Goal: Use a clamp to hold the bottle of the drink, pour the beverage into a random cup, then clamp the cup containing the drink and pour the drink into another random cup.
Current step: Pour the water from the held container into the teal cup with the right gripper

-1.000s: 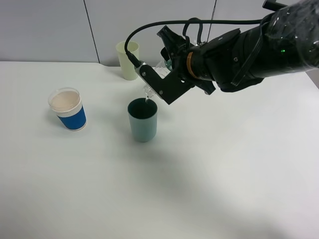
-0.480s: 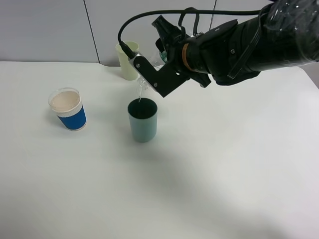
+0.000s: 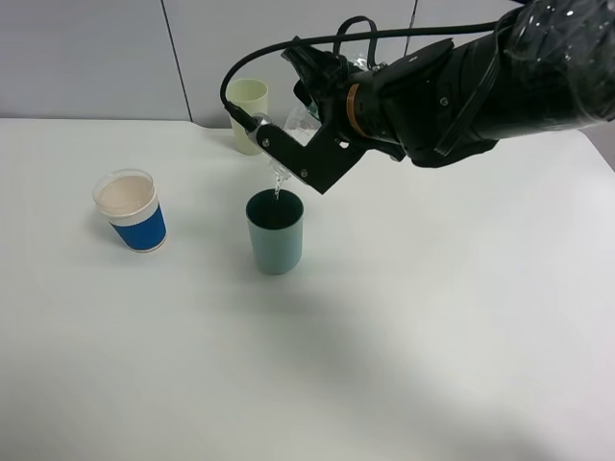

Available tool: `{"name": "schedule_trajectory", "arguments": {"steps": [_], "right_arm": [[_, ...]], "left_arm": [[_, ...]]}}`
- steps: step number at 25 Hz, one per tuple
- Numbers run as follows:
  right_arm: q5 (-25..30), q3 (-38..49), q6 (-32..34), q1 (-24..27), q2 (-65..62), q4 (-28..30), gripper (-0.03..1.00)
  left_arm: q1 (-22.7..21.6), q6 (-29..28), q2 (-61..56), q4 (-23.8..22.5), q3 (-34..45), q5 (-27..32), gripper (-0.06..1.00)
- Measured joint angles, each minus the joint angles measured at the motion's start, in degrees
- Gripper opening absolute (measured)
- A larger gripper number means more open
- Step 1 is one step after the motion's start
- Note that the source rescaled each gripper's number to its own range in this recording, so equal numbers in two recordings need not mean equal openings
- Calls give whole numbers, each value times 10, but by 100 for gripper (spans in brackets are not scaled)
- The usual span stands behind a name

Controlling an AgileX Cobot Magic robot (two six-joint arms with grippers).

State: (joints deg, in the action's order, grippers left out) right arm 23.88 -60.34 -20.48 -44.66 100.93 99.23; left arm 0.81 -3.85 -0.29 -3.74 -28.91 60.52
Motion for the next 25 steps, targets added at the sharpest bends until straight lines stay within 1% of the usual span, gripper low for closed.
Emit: {"name": "schedule_trajectory", "arguments": {"steps": [11, 16, 21, 23, 25], "right_arm": [[2, 0, -57, 0, 0, 0, 0], [0, 0, -66, 0, 0, 0, 0], [0, 0, -59, 0, 0, 0, 0], [0, 0, -39, 0, 0, 0, 0], [0, 0, 0, 0, 0, 0, 0]], "left_arm": [[0, 0, 0, 0, 0, 0, 100], [0, 0, 0, 0, 0, 0, 100], [0, 0, 0, 0, 0, 0, 100], [0, 0, 0, 0, 0, 0, 100], [0, 0, 0, 0, 0, 0, 100]]}}
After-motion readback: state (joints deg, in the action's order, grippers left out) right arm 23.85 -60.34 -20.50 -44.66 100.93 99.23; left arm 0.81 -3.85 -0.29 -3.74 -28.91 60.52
